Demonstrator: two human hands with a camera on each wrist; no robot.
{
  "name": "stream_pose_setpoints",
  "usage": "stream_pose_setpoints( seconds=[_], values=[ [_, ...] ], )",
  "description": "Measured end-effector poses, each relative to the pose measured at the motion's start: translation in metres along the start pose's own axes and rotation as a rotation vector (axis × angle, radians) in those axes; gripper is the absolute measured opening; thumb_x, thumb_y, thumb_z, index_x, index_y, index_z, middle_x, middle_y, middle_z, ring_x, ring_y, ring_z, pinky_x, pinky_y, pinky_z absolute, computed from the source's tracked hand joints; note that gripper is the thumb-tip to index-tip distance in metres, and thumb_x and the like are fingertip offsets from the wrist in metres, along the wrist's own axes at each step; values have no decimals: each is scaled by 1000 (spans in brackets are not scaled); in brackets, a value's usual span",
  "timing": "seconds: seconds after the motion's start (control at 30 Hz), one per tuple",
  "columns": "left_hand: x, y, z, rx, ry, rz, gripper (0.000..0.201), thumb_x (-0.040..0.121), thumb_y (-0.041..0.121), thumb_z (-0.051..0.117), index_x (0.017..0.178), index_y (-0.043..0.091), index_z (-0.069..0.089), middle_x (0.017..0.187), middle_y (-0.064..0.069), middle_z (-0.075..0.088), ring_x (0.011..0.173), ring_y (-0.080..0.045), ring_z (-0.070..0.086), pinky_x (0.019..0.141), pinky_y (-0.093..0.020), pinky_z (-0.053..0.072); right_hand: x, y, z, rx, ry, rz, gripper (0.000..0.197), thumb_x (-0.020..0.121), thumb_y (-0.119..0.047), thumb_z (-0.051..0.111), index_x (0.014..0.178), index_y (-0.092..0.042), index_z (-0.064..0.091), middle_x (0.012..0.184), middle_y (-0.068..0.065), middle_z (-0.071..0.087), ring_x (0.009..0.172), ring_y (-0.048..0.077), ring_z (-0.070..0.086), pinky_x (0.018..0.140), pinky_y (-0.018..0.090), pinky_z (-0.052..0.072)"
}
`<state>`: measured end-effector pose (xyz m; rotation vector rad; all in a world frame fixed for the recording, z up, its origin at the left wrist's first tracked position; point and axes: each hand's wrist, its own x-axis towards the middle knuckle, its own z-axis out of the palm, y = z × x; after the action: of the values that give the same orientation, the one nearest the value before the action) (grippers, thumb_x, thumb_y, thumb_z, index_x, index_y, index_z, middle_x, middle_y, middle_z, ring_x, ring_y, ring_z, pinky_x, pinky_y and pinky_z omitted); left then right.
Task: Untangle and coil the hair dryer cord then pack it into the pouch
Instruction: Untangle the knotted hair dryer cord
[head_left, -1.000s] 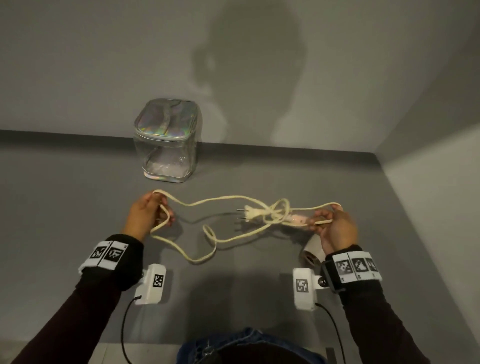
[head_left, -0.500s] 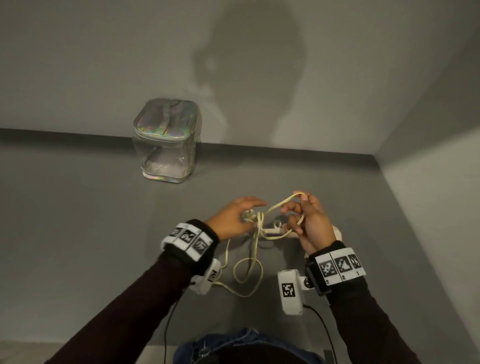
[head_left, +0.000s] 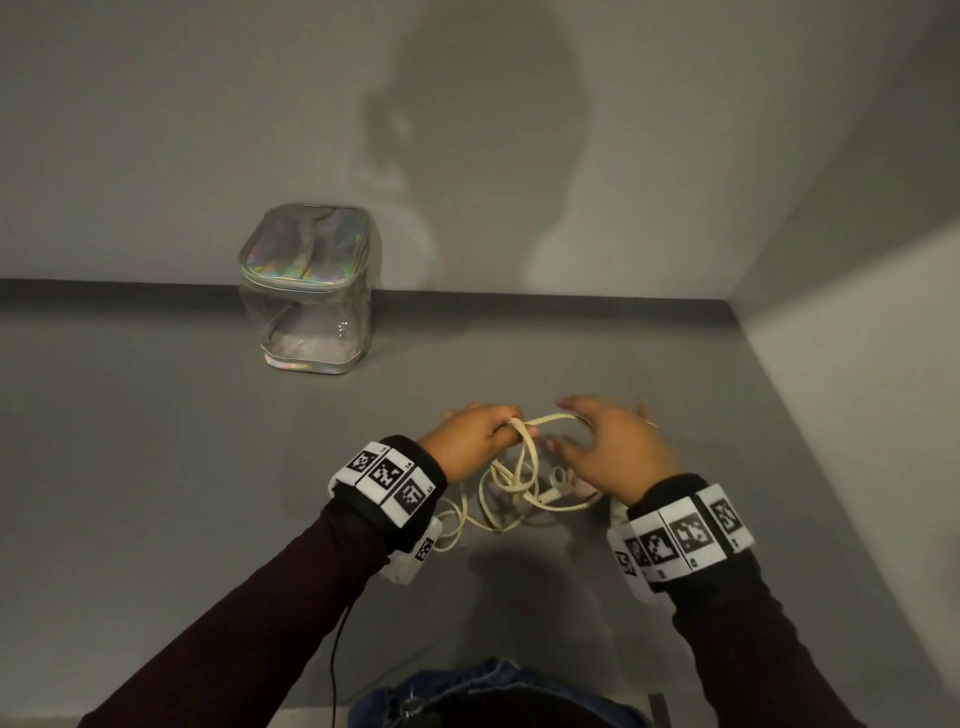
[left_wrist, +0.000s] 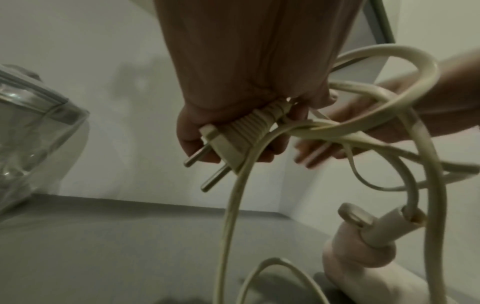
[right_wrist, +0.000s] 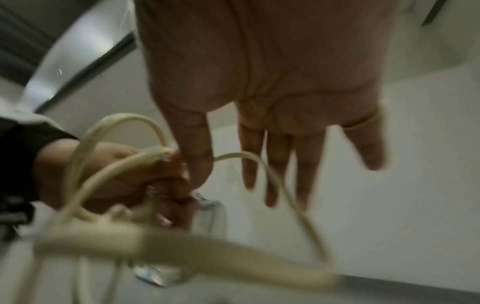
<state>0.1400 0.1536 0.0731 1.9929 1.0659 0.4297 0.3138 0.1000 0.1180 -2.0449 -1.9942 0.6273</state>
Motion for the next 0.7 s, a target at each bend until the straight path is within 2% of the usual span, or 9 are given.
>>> stream_pose_setpoints(
  seconds=[0.07, 0.13, 0.17, 0.27, 0.37, 0.43, 0.53, 0.6, 0.7],
  values=[
    [-1, 0, -1, 6, -19, 26, 26, 85, 52, 42, 67, 34, 51, 66, 6, 52, 65, -10, 51, 74, -36, 41, 1, -12, 3, 268, 20, -152, 40, 85, -22, 60, 124, -25, 53, 116, 3, 64, 107, 15, 58, 104, 39, 39],
    [-4, 3, -5, -179, -37, 36, 20, 89, 40, 42, 81, 26, 55, 73, 1, 54, 65, -3, 54, 68, -23, 47, 3, -16, 9, 402, 21, -237, 31, 86, -14, 59, 117, -19, 61, 104, 7, 69, 91, 7, 62, 88, 29, 48],
    [-6, 5, -8, -269, -32, 42, 18, 90, 34, 41, 81, 24, 52, 71, 2, 51, 60, 4, 50, 62, -15, 44, 6, -13, 10, 443, 35, -239, 27, 86, -12, 59, 112, -15, 64, 97, 7, 70, 81, -2, 61, 81, 24, 48],
    [-14, 5, -21, -481, 91, 39, 17, 89, 27, 37, 81, 22, 50, 75, 3, 51, 60, 7, 52, 62, -9, 43, 10, 3, 9, 571, 137, -129, 19, 86, -6, 57, 101, -2, 68, 76, -1, 64, 58, -14, 55, 62, 4, 40],
    [-25, -19, -36, -735, 333, -147, 25, 95, 12, 37, 79, 18, 55, 69, 6, 68, 62, 1, 65, 63, -21, 52, 12, 37, -3, 785, 400, 117, 20, 92, -9, 47, 88, -8, 67, 60, -3, 49, 37, -2, 45, 43, 10, 36],
    [-33, -30, -39, -732, 331, -253, 27, 94, 4, 38, 79, 17, 57, 59, 7, 70, 55, -3, 66, 56, -19, 54, 11, 50, -13, 944, 469, 205, 23, 93, -14, 45, 77, -21, 60, 55, 0, 43, 31, 1, 35, 41, 22, 33],
    [-38, -27, -39, -659, 239, -258, 16, 91, 6, 45, 80, 12, 55, 54, 2, 68, 40, -7, 61, 40, -14, 49, 11, 46, -14, 1000, 429, 158, 16, 93, -15, 45, 79, -22, 49, 46, -3, 50, 32, 2, 40, 39, 20, 36],
    [-35, -24, -40, -611, 258, -262, 20, 93, 11, 44, 76, 14, 54, 54, 0, 65, 32, -7, 55, 32, -14, 42, 10, 33, -9, 1061, 387, 86, 13, 93, -12, 45, 83, -20, 47, 44, -1, 57, 37, 4, 48, 41, 15, 42],
    [-27, -22, -42, -566, 285, -209, 23, 94, 10, 42, 77, 17, 57, 69, -5, 55, 30, -2, 42, 34, -10, 34, 6, 23, -3, 1196, 284, 5, 14, 91, -4, 46, 85, -16, 51, 50, -3, 65, 49, 5, 60, 52, 15, 50]
  ],
)
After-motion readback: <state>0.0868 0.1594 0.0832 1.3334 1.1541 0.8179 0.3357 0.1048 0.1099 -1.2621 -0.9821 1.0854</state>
